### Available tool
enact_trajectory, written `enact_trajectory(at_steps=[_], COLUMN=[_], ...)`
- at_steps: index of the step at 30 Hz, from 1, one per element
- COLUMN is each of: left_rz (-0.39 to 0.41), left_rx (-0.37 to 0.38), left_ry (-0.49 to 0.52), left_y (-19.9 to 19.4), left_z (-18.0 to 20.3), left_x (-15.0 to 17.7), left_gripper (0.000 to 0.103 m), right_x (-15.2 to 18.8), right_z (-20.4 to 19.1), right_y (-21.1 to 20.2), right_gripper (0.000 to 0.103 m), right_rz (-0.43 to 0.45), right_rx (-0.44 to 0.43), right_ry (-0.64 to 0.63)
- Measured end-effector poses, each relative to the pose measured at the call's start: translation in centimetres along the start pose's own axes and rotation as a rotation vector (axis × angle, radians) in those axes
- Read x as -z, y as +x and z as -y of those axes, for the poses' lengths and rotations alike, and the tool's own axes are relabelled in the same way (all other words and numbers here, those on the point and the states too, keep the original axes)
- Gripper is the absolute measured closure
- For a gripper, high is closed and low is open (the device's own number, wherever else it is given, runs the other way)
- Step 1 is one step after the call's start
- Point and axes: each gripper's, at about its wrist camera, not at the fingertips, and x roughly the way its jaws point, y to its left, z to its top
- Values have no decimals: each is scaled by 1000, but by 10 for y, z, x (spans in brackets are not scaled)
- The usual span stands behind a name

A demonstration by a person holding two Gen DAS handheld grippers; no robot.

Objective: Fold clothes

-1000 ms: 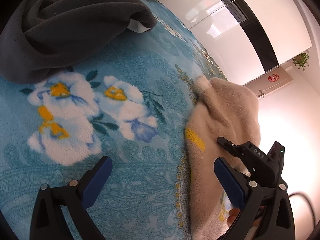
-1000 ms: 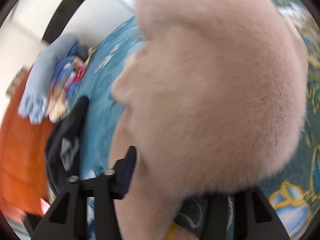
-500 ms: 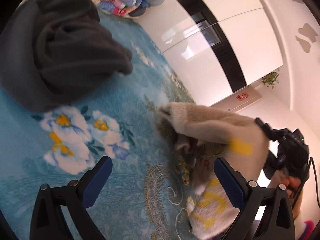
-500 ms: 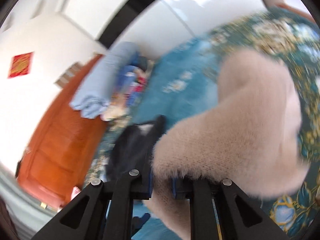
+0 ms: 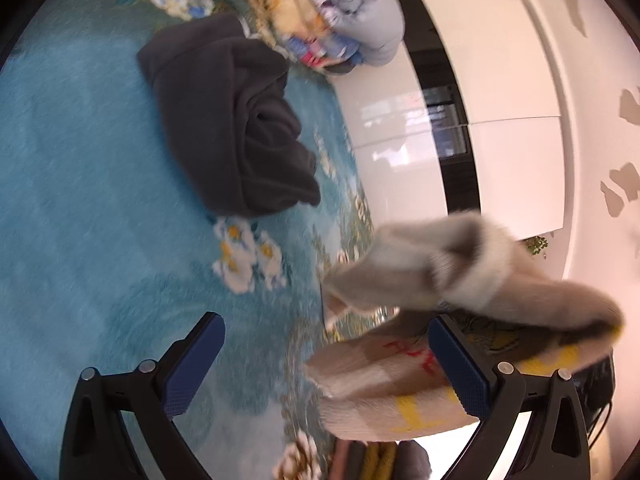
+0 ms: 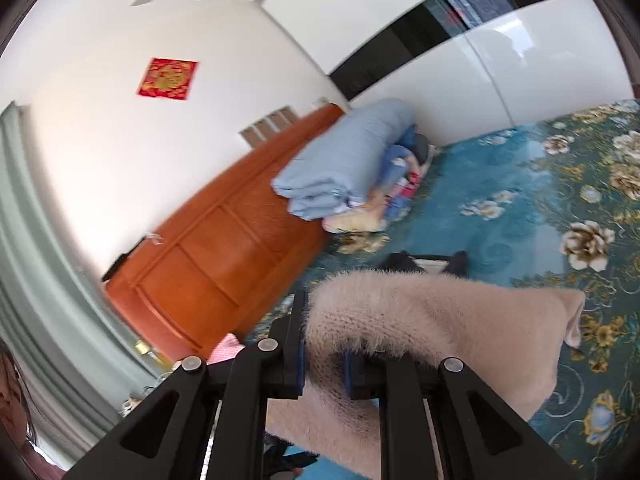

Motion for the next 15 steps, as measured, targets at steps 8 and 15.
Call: enact_trajectory(at_steps=[8, 15], left_rz=[67, 176], left_rx=[63, 47], left_ry=[-5, 35], left_y=[-69, -119], left_z=[14, 26], left_x=[1, -9], left_gripper=[0, 0], right_x=[7, 14], right_z=[-89, -134], right_y=[-52, -76], right_gripper=[89, 89], right_rz=[74, 66], right_rx=[-222, -446], right_ry=[-13, 11])
